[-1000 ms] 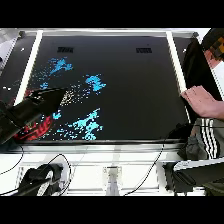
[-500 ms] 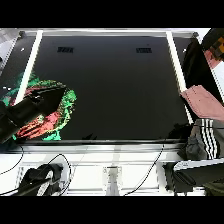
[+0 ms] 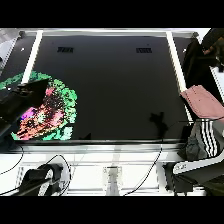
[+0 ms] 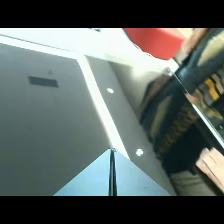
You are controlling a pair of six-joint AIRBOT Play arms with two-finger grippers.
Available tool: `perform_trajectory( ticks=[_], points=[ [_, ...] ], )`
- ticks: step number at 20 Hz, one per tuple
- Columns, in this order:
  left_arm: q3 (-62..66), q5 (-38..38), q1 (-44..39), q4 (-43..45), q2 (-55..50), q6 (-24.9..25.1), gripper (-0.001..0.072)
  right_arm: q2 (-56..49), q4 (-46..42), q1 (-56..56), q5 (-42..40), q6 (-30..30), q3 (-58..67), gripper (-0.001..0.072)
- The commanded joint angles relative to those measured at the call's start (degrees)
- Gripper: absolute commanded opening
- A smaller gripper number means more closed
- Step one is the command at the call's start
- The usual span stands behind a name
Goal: Fold the clothes and pants, and hang the long-sleeved shirts on hangers.
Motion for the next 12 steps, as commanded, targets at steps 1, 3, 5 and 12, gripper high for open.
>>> perform_trajectory(
  ticks=[1,3,5,12],
  points=[
    [3.19,-4.42,4.87,3.15,-0.09,-0.39,0.0013,0.04,5.66,9.84,-5.20,-1.84,0.00,0.0006],
    [5.53,-9.68,8.17,4.87,-1.40,-0.81,0.0013,0.04,5.60,14.27,-6.64,-2.89,0.00,0.0006],
    [7.78,-15.02,11.63,4.83,-3.98,-0.81,0.0014,0.04,5.53,17.62,-7.02,-3.06,0.00,0.0006],
    [9.09,-17.79,14.19,2.71,-8.26,-0.79,0.0013,0.04,5.46,21.29,-9.27,-3.04,0.00,0.0008]
  ],
)
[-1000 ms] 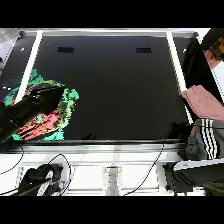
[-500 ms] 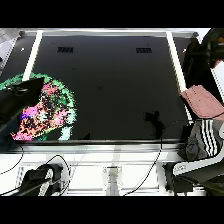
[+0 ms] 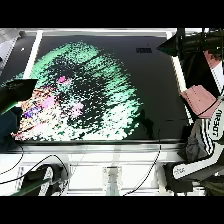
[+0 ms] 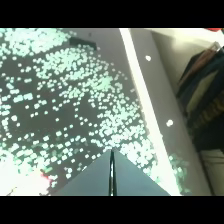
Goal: Fold the clothes and pants, and hang the long-sleeved shirts on hangers.
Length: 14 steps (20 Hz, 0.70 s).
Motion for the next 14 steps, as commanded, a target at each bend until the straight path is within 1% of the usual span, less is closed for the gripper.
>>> perform_trajectory(
  ticks=[1,14],
  points=[
    [0.46,-1.53,0.79,-0.52,-1.03,0.02,0.0014,0.04,0.22,1.27,-2.19,-0.11,0.00,0.0007],
    [0.46,-1.53,0.79,-0.52,-1.03,0.02,0.0013,0.04,0.22,1.27,-2.89,-0.09,0.00,0.0008]
  ],
)
